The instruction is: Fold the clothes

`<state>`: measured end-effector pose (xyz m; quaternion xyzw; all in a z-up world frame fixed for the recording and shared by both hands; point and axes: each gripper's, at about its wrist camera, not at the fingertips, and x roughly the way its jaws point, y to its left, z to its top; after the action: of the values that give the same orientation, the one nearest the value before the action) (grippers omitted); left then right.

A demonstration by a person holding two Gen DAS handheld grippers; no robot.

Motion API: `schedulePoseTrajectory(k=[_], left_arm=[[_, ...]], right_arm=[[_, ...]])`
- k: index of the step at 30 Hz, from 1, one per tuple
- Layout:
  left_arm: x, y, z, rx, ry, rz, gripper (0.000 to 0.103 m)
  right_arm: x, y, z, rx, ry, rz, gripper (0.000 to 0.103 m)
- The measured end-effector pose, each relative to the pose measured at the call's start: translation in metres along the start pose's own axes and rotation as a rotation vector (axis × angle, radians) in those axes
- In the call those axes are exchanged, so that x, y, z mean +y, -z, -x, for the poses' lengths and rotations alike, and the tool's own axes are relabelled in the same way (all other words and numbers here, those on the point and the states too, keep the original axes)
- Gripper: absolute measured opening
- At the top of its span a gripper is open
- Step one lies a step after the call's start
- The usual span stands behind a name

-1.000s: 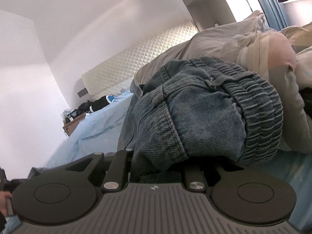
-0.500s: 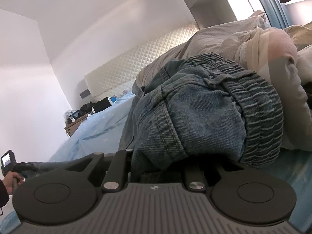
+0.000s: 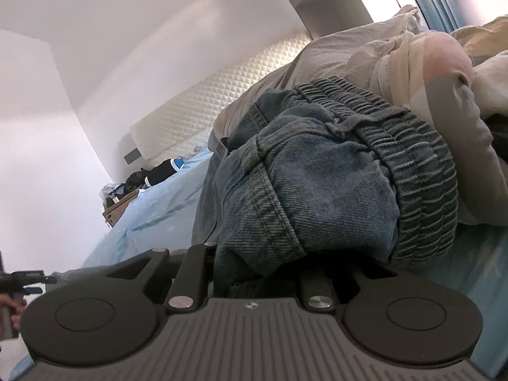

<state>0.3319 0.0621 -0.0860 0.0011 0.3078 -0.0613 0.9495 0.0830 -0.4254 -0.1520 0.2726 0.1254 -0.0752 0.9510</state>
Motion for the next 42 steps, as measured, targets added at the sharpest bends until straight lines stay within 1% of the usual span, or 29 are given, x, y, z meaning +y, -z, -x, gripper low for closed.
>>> schedulePoseTrajectory(k=[1, 4, 6, 9, 11, 13, 14, 19, 21, 23, 27, 30, 33, 36, 39, 42], left_arm=[[-0.012, 0.007, 0.013, 0.000, 0.029, -0.004, 0.078], [-0.045, 0.030, 0.042, -0.013, 0.081, -0.041, 0.079], [-0.065, 0.045, 0.051, -0.013, 0.095, -0.074, 0.079], [-0.086, 0.066, 0.054, -0.040, 0.093, -0.126, 0.079], [-0.089, 0.075, 0.045, -0.029, 0.099, -0.111, 0.079], [-0.083, 0.080, 0.030, -0.006, 0.109, -0.075, 0.079], [-0.083, 0.082, 0.029, -0.001, 0.099, -0.073, 0.079], [-0.066, 0.073, 0.024, -0.053, 0.071, -0.060, 0.079], [-0.058, 0.071, 0.017, -0.054, 0.064, -0.052, 0.079], [-0.053, 0.072, 0.007, -0.042, 0.048, -0.070, 0.079], [-0.056, 0.080, -0.015, 0.040, 0.040, -0.158, 0.080], [-0.055, 0.075, -0.015, 0.046, 0.055, -0.172, 0.080], [-0.047, 0.068, -0.008, 0.019, 0.069, -0.154, 0.080], [-0.033, 0.061, 0.000, -0.010, 0.077, -0.096, 0.080], [-0.015, 0.053, 0.009, -0.034, 0.080, -0.024, 0.080], [0.003, 0.046, 0.013, -0.054, 0.073, 0.042, 0.080]], right_arm=[[-0.001, 0.000, 0.001, 0.000, -0.001, -0.007, 0.018], [-0.003, 0.000, 0.003, -0.004, -0.004, -0.029, 0.018], [0.002, -0.001, -0.004, -0.007, 0.000, -0.021, 0.018], [0.005, 0.000, -0.006, -0.016, 0.007, -0.003, 0.018], [0.007, 0.001, -0.006, -0.028, 0.012, 0.003, 0.018], [0.012, 0.001, -0.005, -0.039, 0.029, 0.020, 0.018], [0.015, 0.001, -0.005, -0.044, 0.040, 0.032, 0.018], [0.035, -0.002, -0.005, -0.078, 0.083, 0.067, 0.018], [0.044, -0.002, -0.008, -0.092, 0.114, 0.063, 0.018], [0.055, -0.004, -0.011, -0.111, 0.145, 0.061, 0.018], [0.083, -0.007, -0.019, -0.171, 0.187, 0.106, 0.018], [0.110, -0.011, -0.029, -0.218, 0.197, 0.162, 0.018], [0.137, -0.012, -0.041, -0.260, 0.187, 0.230, 0.018], [0.169, -0.013, -0.060, -0.294, 0.151, 0.309, 0.018], [0.204, -0.004, -0.083, -0.316, 0.101, 0.397, 0.018], [0.236, 0.013, -0.107, -0.319, 0.042, 0.475, 0.018]])
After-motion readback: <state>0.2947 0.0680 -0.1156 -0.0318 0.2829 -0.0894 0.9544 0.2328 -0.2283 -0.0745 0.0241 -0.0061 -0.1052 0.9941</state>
